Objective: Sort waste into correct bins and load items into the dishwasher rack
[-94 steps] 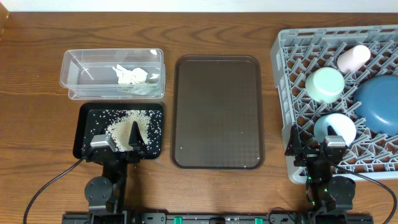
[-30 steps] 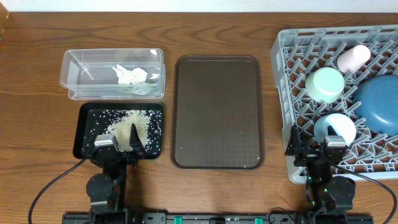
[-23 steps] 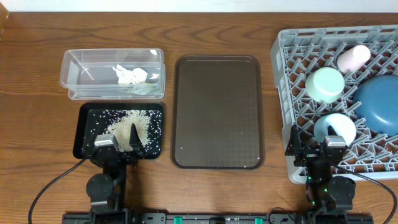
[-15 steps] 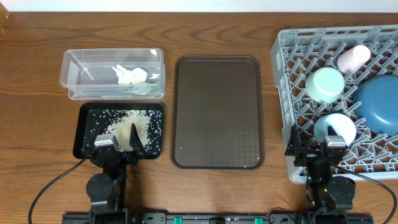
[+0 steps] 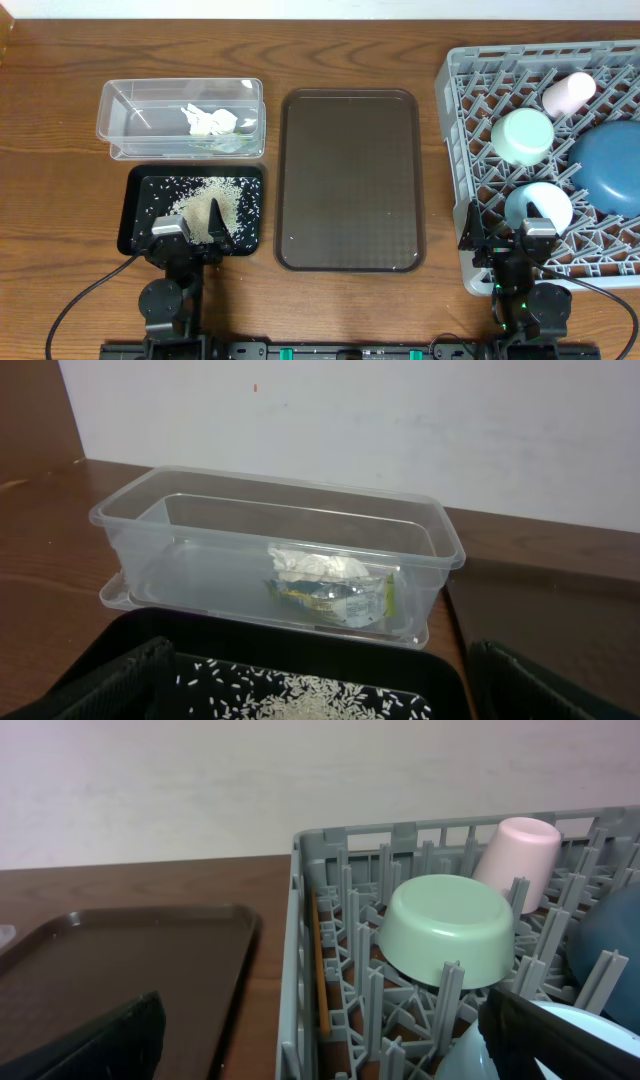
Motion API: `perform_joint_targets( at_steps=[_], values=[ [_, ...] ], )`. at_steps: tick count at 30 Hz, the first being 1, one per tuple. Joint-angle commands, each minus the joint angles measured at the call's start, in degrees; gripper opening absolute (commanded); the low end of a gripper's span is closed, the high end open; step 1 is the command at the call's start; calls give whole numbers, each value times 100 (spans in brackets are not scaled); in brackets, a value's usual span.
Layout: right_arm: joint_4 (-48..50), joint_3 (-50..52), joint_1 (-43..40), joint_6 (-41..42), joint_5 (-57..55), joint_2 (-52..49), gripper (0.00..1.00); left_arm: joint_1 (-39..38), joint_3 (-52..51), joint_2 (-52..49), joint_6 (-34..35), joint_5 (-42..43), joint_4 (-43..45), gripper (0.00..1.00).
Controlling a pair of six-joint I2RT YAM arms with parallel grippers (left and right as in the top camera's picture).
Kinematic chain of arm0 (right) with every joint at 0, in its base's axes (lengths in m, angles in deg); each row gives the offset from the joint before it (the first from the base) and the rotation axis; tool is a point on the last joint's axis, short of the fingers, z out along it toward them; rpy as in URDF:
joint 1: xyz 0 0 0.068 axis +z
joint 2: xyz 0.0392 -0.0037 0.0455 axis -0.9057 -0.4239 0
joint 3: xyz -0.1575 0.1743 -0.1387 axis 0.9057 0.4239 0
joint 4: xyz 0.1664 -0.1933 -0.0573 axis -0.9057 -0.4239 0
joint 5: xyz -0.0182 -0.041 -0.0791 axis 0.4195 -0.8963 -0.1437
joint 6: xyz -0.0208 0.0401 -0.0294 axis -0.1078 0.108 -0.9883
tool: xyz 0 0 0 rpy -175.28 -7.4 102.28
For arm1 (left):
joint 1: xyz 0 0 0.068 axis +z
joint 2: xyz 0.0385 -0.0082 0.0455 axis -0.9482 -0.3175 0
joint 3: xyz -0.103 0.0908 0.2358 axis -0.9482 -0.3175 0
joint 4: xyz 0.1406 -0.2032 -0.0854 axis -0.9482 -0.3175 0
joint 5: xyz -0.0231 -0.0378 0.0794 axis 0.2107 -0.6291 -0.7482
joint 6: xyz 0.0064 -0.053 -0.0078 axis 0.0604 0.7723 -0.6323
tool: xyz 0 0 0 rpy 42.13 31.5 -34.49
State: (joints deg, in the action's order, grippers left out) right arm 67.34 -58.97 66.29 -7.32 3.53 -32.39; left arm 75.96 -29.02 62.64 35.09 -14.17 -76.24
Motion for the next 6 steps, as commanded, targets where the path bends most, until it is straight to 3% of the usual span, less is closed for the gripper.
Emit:
perform_joint_targets(
  at_steps=[1,6],
  values=[
    [-26,7,44,-76,-35,35,99,28,-46,39,-101,-7,-271,95],
    [-26,7,44,-76,-35,35,99,28,-46,39,-101,-4,-271,95]
  ],
)
